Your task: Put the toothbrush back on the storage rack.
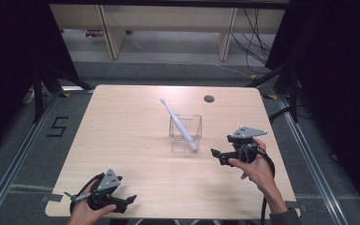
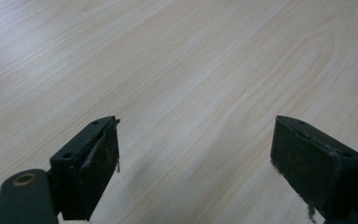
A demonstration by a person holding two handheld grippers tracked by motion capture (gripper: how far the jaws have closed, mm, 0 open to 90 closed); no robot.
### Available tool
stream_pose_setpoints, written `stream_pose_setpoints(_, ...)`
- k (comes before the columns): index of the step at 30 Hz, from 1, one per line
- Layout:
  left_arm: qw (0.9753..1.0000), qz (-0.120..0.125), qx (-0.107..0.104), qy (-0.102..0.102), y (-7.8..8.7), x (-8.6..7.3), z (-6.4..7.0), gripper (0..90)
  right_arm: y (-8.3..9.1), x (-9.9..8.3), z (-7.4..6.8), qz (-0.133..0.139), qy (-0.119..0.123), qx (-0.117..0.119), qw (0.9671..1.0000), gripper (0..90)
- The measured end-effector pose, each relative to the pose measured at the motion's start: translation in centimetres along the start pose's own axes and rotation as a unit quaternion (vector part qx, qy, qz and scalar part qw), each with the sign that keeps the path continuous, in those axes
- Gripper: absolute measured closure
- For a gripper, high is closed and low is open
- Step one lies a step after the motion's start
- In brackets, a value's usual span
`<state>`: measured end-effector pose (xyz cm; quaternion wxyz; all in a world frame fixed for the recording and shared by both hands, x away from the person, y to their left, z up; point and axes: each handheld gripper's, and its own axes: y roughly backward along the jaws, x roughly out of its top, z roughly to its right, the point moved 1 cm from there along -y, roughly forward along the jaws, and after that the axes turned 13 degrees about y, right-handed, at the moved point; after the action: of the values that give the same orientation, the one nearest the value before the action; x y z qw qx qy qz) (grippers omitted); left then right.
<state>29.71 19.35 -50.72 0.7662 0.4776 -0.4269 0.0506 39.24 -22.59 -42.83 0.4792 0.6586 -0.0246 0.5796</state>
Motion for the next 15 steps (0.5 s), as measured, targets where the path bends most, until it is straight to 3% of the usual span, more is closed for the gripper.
stream_pose_setpoints(2,1.0,0.0,0.0,0.0,0.0,0.0,0.0,14.7,0.1,-0.2,0.1,-0.002,0.013,-0.001,0.9999,15.9)
stream_pose_setpoints(8,1.0,0.0,0.0,0.0,0.0,0.0,0.0,14.7,0.0,-1.1,-0.2,-0.004,-0.005,-0.001,1.0,15.9)
stream_pose_setpoints(9,1.0,0.0,0.0,0.0,0.0,0.0,0.0,14.7,0.0,-1.2,0.0,-0.006,0.01,0.0,0.9999,16.0)
stream_pose_setpoints(12,1.0,-0.001,0.0,0.0,0.0,0.0,0.0,14.7,-0.1,-1.9,-0.3,-0.005,-0.001,-0.002,1.0,16.0)
stream_pose_setpoints(14,1.0,-0.001,0.0,0.0,0.0,0.0,0.0,14.7,0.0,-2.0,-0.2,-0.01,0.005,-0.002,0.9999,16.0)
stream_pose_setpoints(15,1.0,-0.001,0.0,0.0,0.0,0.0,0.0,14.7,0.0,-2.1,-0.4,-0.01,-0.007,-0.001,0.9999,16.1)
